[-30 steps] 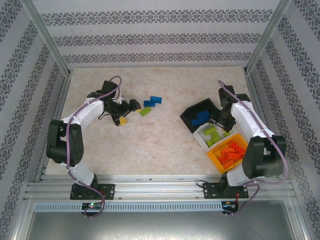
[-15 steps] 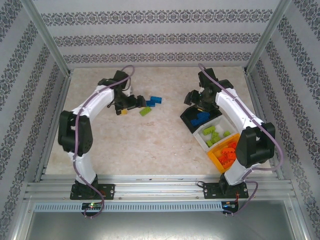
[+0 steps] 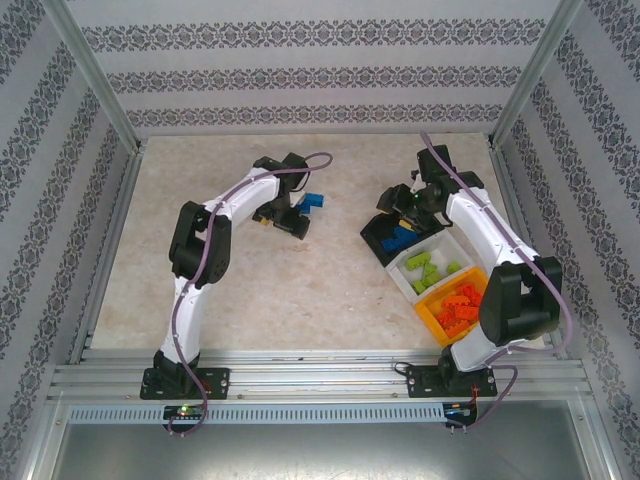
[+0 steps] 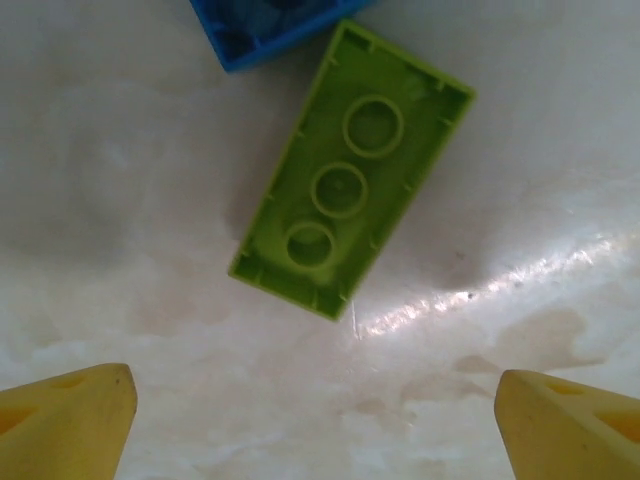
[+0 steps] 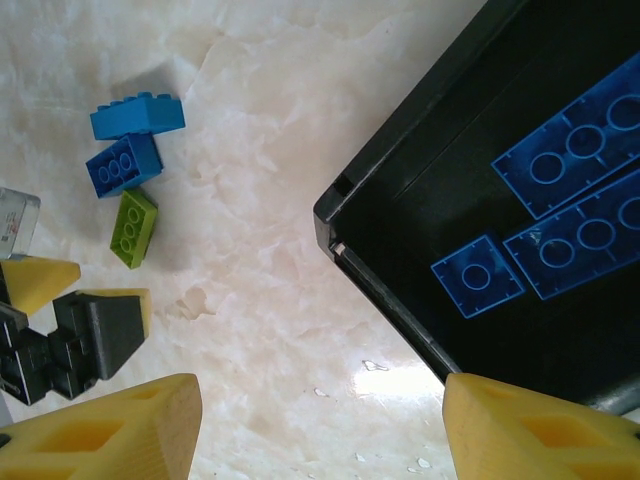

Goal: Sort the legos into containers by color

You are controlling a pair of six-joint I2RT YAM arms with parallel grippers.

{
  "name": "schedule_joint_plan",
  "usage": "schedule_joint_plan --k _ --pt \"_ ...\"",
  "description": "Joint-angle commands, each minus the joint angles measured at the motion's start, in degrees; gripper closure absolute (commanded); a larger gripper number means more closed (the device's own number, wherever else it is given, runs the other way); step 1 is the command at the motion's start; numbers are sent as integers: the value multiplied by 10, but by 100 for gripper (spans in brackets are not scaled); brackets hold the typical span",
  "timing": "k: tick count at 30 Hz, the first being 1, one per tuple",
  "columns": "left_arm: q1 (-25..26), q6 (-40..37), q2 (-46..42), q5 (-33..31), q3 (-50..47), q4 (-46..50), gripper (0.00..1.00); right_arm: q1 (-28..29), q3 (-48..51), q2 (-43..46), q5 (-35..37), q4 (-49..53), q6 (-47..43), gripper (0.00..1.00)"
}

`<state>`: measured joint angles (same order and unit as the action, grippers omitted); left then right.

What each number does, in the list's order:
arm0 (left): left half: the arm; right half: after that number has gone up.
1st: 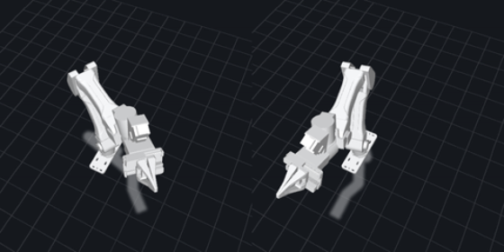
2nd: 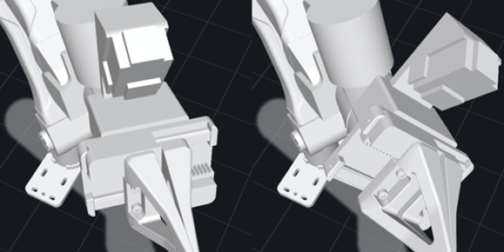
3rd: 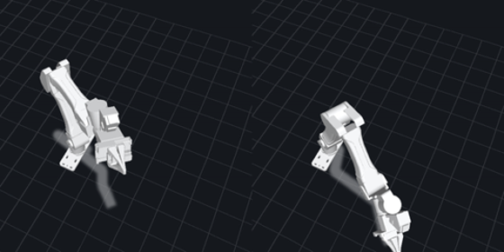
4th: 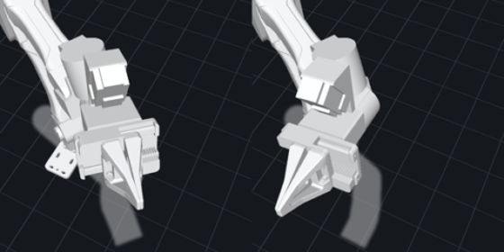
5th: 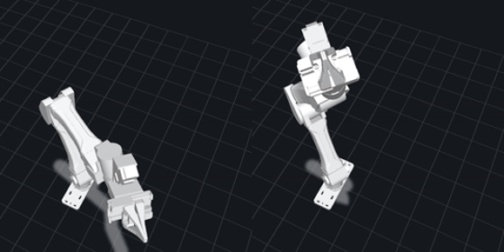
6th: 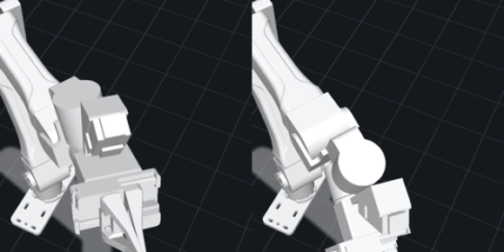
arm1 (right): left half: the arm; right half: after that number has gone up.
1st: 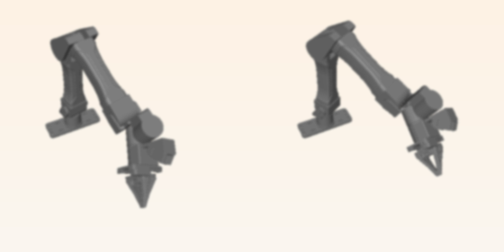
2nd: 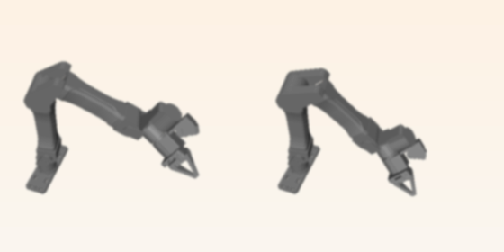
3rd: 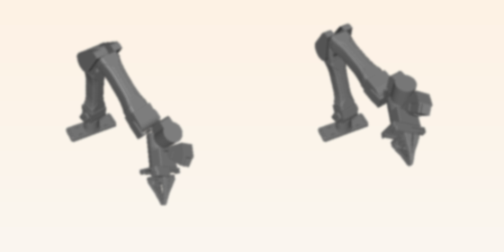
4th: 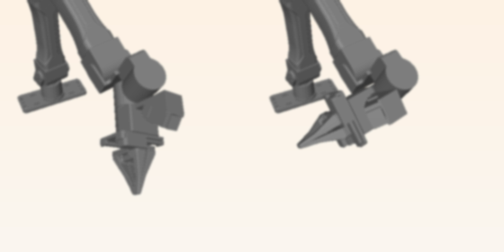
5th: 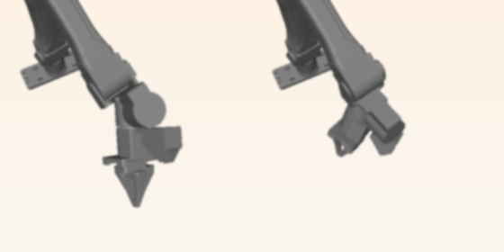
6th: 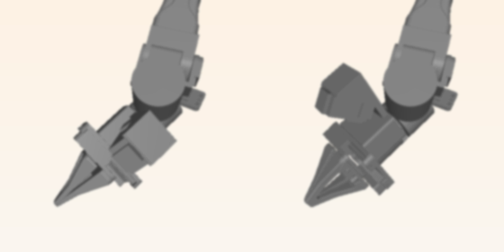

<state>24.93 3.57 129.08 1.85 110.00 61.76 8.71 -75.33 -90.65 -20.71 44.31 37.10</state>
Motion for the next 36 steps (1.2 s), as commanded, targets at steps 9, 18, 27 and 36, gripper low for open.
schedule_joint_plan --k 9,18,27,36 --pt "-21 -16 46 69 29 -56 19 33 -9 28 43 37 58 35" --pt "-42 5 90 100 66 -61 28 92 -34 25 85 56 73 35" --pt "-10 1 64 85 11 -37 46 41 -23 45 41 49 40 35" --pt "3 77 -14 120 -98 -69 60 -4 28 69 9 -12 13 35"
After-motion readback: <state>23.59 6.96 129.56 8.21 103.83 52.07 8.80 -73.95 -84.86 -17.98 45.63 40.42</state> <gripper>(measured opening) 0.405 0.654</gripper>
